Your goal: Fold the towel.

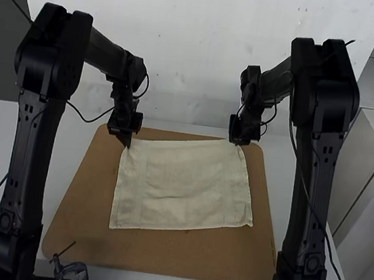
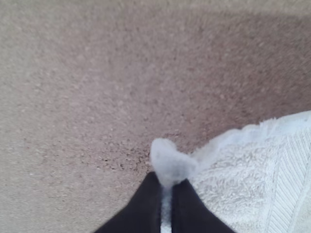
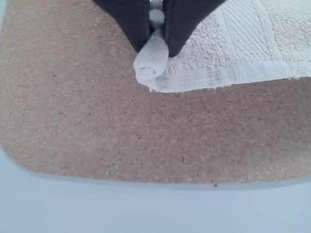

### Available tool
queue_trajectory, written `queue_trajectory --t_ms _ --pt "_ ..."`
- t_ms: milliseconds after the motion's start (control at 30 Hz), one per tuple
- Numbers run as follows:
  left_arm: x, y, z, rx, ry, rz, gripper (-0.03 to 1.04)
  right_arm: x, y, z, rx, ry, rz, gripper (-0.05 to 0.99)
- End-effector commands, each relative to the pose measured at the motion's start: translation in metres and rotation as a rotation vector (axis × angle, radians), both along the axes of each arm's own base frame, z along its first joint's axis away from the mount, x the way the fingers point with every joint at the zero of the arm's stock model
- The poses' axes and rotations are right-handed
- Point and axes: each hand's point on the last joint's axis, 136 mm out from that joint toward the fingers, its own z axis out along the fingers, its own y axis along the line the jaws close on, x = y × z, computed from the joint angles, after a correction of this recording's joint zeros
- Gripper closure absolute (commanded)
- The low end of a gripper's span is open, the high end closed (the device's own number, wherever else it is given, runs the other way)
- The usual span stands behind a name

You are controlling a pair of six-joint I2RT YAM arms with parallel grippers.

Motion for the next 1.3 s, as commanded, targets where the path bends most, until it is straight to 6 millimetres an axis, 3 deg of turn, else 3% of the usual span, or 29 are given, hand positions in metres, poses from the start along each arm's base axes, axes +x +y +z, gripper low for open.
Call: queue_trajectory --t_ms 0,167,233,400,533,933,1167,1267 --pt "0.032 -0.001 0.075 -0.018 -0.194 0.055 1.00 0.025 -0.013 0.068 0.003 -0.170 -0.066 0.92" --pt "0.048 0.003 0.125 -0.032 -0.316 0.090 1.00 0.025 -0.015 0.087 0.023 -0.226 -0.078 0.92" --pt "0.046 0.000 0.128 -0.036 -0.318 0.085 1.00 0.021 -0.014 0.092 0.029 -0.236 -0.076 0.92" --pt "0.014 -0.002 0.103 -0.025 -0.213 0.079 1.00 0.010 -0.015 0.087 0.025 -0.228 -0.070 0.92" --pt "-0.015 -0.002 0.081 -0.011 -0.142 0.071 1.00 -0.012 -0.015 0.075 0.012 -0.188 -0.051 0.92" --pt "-0.096 -0.015 0.092 -0.050 -0.117 -0.003 1.00 -0.108 -0.014 0.060 -0.022 -0.080 0.032 0.92" --pt "-0.147 -0.024 0.071 -0.042 -0.035 -0.076 1.00 -0.155 -0.017 0.053 -0.041 -0.027 0.072 0.92" --pt "-0.159 -0.024 0.065 -0.034 -0.017 -0.091 1.00 -0.164 -0.016 0.054 -0.040 -0.034 0.081 0.92"
